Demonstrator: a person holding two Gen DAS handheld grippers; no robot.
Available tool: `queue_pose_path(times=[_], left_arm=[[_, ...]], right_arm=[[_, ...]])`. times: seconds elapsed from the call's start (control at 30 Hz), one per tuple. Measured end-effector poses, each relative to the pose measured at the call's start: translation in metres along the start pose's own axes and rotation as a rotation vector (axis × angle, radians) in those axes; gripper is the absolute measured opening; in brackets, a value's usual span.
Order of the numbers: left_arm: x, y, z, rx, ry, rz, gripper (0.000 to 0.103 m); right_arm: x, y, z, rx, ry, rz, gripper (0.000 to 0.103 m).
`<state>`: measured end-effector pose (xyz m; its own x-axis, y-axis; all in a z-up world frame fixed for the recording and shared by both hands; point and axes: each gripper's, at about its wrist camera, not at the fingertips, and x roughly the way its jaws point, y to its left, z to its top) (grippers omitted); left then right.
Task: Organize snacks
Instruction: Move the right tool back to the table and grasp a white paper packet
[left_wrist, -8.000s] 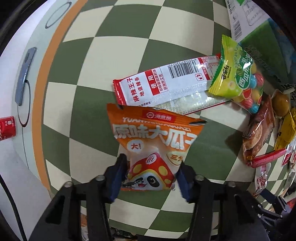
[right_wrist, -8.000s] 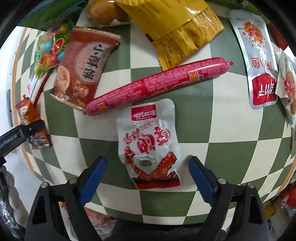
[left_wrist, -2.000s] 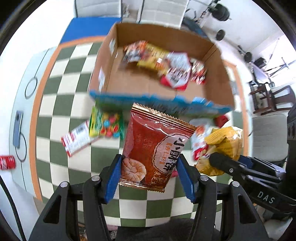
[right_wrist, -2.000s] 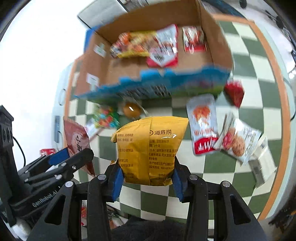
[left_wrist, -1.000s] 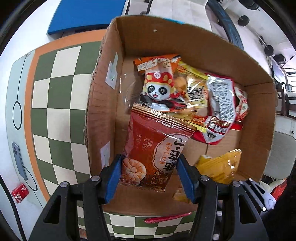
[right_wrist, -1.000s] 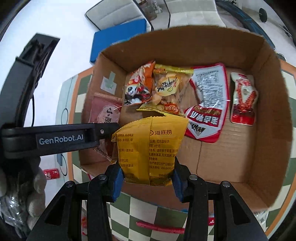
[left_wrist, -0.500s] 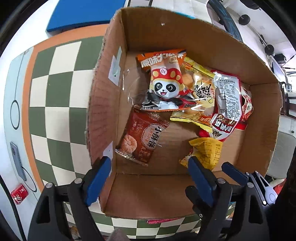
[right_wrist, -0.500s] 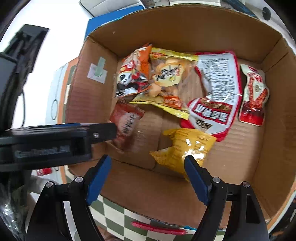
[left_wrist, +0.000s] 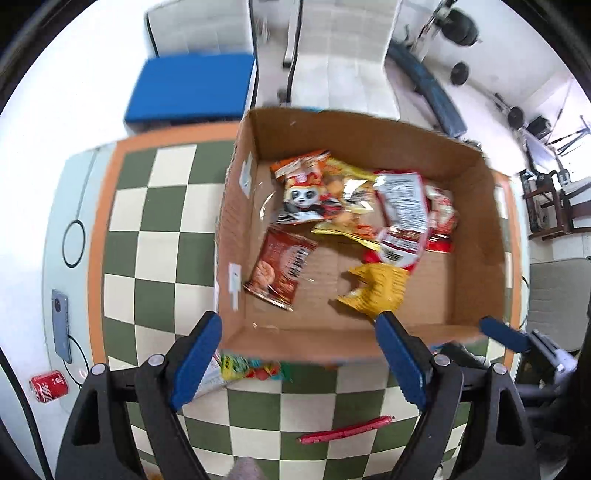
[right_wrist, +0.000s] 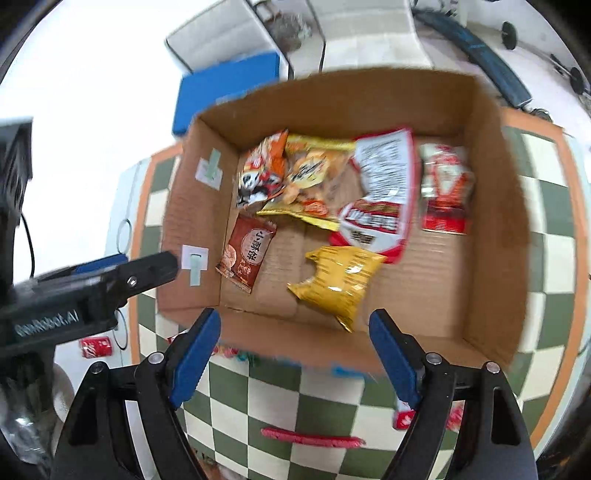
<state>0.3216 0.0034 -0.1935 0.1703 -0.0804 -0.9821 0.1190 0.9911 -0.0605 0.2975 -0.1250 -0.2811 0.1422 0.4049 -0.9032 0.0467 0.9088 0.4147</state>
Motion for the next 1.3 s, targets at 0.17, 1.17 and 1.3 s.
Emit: queue_pose_path(times=[0.17,1.17,1.3], left_arm=[[-0.018,-0.043,-0.047,0.08,-0.093,0.015,0.085],[0.123,-0.171,-0.154,0.132,0.3,-0.053,0.085],[0.126,-0.189,-0.152,0.108,0.329,-0.095,0.085]], right_arm=[[-0.058,-0.041,-0.039,0.063,-0.073,-0.043,0.086],[0.023,-0.226,-0.149,-0.107,0.447,-0.494,0.086],[0.028,-0.25,-0.158,-0.03,0.419,-0.437,0.086]])
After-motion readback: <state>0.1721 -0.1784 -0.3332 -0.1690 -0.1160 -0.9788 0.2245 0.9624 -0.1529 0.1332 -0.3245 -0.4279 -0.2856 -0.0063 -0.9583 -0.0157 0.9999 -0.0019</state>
